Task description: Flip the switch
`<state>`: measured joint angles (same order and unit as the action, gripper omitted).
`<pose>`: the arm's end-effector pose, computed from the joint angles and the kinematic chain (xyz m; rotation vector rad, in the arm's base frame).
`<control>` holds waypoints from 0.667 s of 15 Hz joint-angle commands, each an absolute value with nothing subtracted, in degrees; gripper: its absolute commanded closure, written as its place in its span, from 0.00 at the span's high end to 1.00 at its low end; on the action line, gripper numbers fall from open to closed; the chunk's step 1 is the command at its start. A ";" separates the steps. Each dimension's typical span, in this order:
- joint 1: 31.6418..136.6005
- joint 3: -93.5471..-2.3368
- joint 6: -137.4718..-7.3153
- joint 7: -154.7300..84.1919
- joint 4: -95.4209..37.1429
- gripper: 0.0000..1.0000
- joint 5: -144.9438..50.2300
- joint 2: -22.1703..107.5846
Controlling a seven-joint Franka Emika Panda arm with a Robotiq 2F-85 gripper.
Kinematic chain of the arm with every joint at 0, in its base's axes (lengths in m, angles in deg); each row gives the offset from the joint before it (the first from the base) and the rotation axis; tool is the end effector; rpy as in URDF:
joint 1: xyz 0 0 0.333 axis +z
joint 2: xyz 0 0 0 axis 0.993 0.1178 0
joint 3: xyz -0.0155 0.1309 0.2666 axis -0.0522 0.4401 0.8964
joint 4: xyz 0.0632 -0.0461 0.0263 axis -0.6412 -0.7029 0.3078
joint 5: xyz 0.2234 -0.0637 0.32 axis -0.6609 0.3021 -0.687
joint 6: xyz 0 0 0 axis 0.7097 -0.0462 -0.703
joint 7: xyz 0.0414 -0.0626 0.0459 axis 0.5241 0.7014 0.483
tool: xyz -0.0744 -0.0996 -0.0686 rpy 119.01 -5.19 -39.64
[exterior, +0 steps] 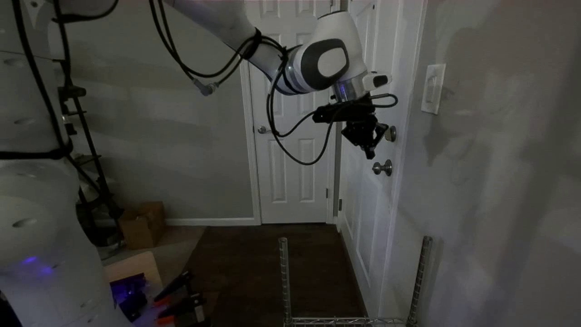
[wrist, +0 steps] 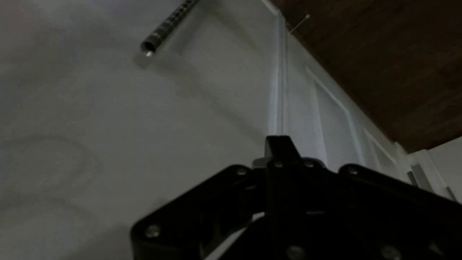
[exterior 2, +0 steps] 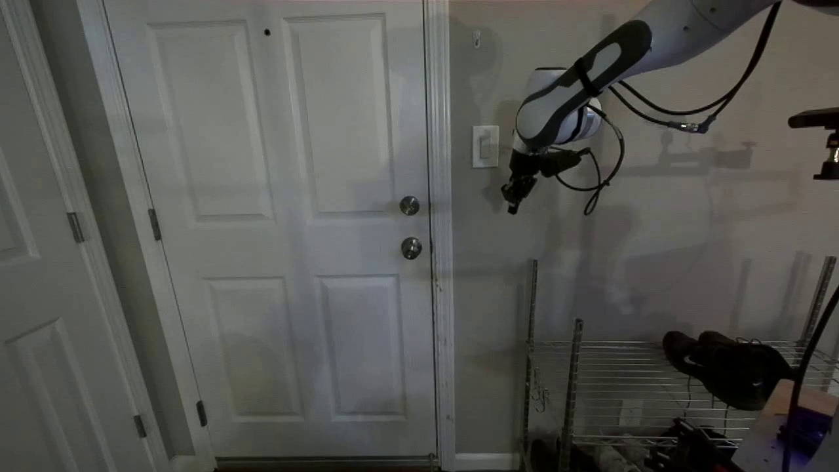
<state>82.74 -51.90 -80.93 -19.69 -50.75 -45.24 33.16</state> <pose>0.6198 -0.0913 0.3927 2.9412 0.1604 0.5493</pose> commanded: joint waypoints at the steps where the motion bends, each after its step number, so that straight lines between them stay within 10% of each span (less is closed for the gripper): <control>1: 82.61 -52.07 -87.12 -29.36 -46.56 0.01 -33.10 36.80; 10: 85.05 -54.39 -85.15 -45.08 -36.08 0.01 -14.91 41.84</control>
